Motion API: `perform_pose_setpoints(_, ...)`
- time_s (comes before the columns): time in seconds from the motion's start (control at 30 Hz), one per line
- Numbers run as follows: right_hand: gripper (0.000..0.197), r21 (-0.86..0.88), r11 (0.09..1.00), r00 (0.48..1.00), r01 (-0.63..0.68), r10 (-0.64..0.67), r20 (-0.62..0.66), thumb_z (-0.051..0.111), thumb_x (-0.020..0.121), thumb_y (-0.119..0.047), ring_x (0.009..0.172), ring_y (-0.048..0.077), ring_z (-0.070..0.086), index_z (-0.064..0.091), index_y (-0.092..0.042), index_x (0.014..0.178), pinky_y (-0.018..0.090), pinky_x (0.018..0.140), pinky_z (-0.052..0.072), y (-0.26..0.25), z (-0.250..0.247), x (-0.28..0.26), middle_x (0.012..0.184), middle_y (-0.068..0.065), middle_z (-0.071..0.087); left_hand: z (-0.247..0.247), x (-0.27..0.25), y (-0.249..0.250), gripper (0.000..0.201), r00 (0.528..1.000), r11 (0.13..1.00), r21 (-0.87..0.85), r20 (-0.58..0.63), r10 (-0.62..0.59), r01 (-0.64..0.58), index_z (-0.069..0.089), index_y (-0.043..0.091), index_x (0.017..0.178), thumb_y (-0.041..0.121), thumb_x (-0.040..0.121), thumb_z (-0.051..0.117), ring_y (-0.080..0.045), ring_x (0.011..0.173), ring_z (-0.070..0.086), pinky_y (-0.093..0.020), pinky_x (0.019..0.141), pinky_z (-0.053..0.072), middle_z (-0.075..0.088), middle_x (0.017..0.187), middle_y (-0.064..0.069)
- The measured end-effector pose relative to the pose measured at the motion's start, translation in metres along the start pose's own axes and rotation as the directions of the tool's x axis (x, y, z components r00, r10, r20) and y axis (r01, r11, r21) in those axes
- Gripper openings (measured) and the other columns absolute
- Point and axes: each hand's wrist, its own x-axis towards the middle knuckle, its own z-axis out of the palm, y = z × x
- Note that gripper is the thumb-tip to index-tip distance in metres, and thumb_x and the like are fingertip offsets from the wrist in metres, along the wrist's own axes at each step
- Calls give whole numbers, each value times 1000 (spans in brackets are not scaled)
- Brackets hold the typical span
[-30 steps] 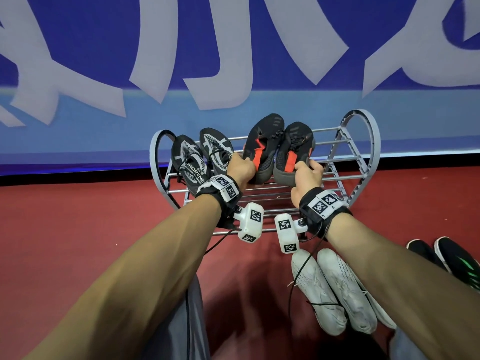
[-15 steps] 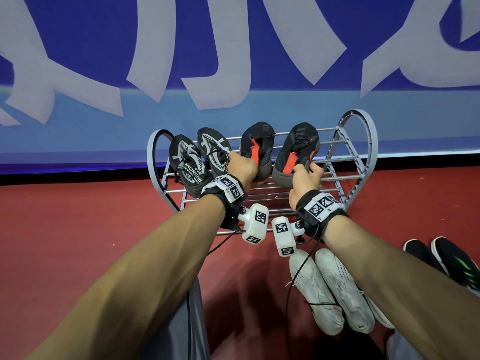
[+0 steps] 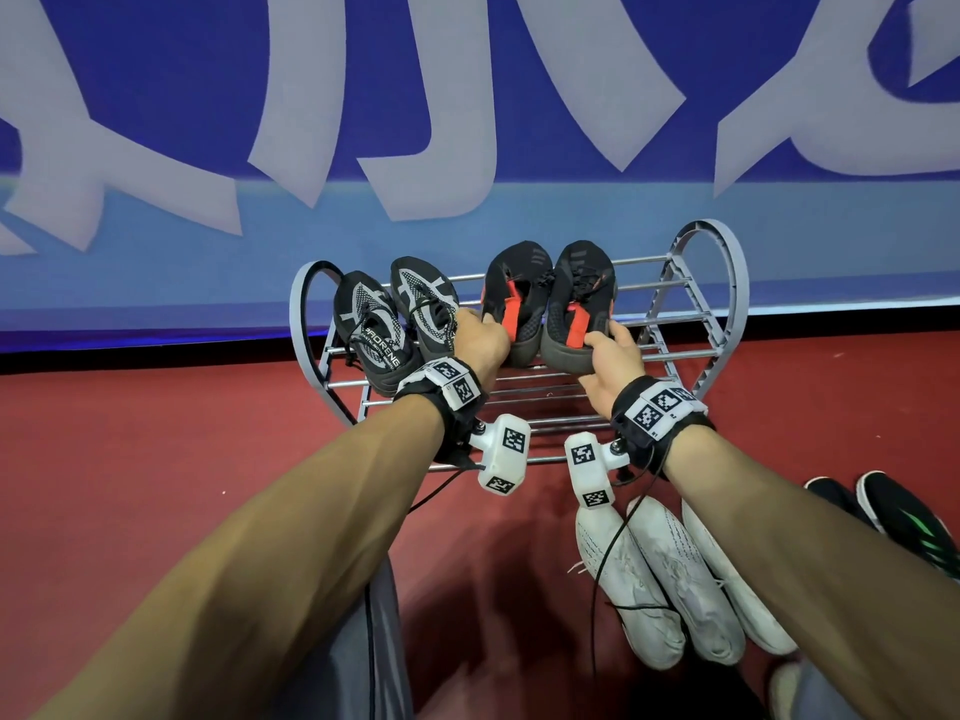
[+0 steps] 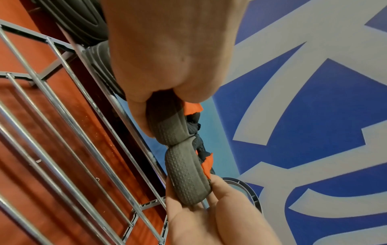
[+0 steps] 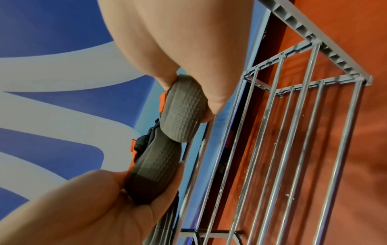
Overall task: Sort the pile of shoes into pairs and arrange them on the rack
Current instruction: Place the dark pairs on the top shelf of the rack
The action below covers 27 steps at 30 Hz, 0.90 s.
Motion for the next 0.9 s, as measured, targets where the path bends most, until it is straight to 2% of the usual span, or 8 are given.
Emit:
perform_pose_setpoints(0.13,49,-115,993,999,7,-4,33,50,94,-14,111,24,66,51,-37,138,48,93,55,-3,-2,5,130,-1,64,0,-6,4,14,997,998,-64,68,-26,30,39,12,110,16,98,44,-28,104,57,-48,103,49,55,114,-12)
perform_pose_setpoints(0.2,48,-190,982,999,16,-9,38,49,95,-17,111,24,65,50,-37,138,48,89,56,-8,-2,4,131,-2,62,-2,-13,9,26,985,994,-78,159,-64,77,37,14,114,19,92,47,-36,102,65,-55,85,58,55,117,-13)
perform_pose_setpoints(0.3,44,-241,970,997,-20,38,70,44,99,-15,107,27,66,49,-36,137,39,74,60,-17,-4,-5,129,-1,60,-9,-17,11,23,964,994,-25,247,-94,104,36,16,120,18,98,43,-36,95,68,-47,56,62,53,121,-13)
perform_pose_setpoints(0.37,42,-265,964,996,-28,48,69,42,100,-14,106,27,66,50,-35,135,35,68,59,-19,-6,-5,128,0,61,-14,-17,10,23,965,997,54,253,-63,51,38,16,118,18,96,43,-37,99,66,-44,60,62,56,121,-16)
perform_pose_setpoints(0.47,43,-308,951,997,-32,53,60,41,100,-15,112,29,62,48,-38,136,35,66,58,-19,-9,-3,133,0,57,-16,-15,6,41,966,976,218,253,-49,-7,46,13,118,30,81,51,-35,103,64,-48,88,58,63,115,-17)
perform_pose_setpoints(0.53,44,-340,940,998,-38,55,42,41,101,-16,114,29,61,41,-40,138,36,65,59,-16,-10,-3,134,-1,54,-17,-15,4,49,971,945,321,239,-12,-68,56,10,116,33,74,51,-37,105,64,-47,95,55,67,112,-17)
perform_pose_setpoints(0.73,35,-382,924,1000,6,0,15,44,101,-14,108,28,63,36,-34,129,35,59,57,-11,-10,0,129,5,54,-19,-20,9,21,973,831,506,153,176,-230,68,1,99,11,87,53,-41,92,66,-37,73,52,70,97,-21)
perform_pose_setpoints(0.9,32,-407,913,999,30,-20,30,47,100,-15,107,29,65,39,-36,122,33,58,60,-7,-10,2,129,6,57,-20,-21,12,25,963,791,553,91,255,-262,70,2,105,11,87,55,-41,95,66,-37,75,51,71,100,-22)
